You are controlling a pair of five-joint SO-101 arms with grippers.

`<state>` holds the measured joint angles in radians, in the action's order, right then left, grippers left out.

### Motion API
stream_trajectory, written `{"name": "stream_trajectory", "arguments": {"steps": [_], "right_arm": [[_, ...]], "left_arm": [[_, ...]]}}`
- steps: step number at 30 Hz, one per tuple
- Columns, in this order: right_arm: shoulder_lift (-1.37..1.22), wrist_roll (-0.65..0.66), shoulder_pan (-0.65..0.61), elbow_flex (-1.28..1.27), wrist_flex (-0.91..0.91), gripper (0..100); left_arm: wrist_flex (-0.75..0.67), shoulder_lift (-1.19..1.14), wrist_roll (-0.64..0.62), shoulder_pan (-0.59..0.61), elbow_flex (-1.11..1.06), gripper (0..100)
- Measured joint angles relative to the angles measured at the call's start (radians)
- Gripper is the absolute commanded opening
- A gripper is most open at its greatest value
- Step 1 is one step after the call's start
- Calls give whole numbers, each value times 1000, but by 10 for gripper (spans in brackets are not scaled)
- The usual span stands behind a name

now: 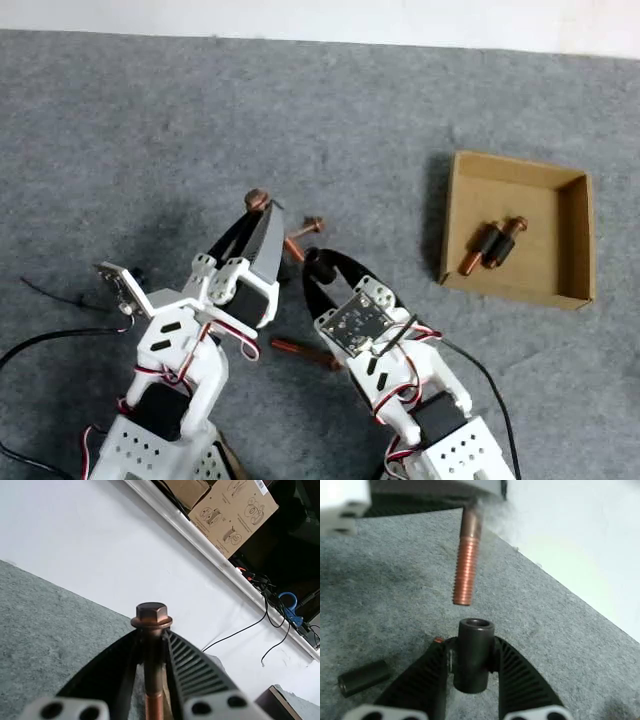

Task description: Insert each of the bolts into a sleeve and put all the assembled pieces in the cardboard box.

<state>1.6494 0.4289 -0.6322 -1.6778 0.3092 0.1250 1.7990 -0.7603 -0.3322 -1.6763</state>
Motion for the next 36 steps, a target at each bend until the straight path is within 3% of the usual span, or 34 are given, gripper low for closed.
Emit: {"name": "stream_trajectory", "arguments": {"steps": [36], "right_arm": [[0,3,-72,0,-87,5]], "left_arm": [[31,8,6,-11,0,4]]}}
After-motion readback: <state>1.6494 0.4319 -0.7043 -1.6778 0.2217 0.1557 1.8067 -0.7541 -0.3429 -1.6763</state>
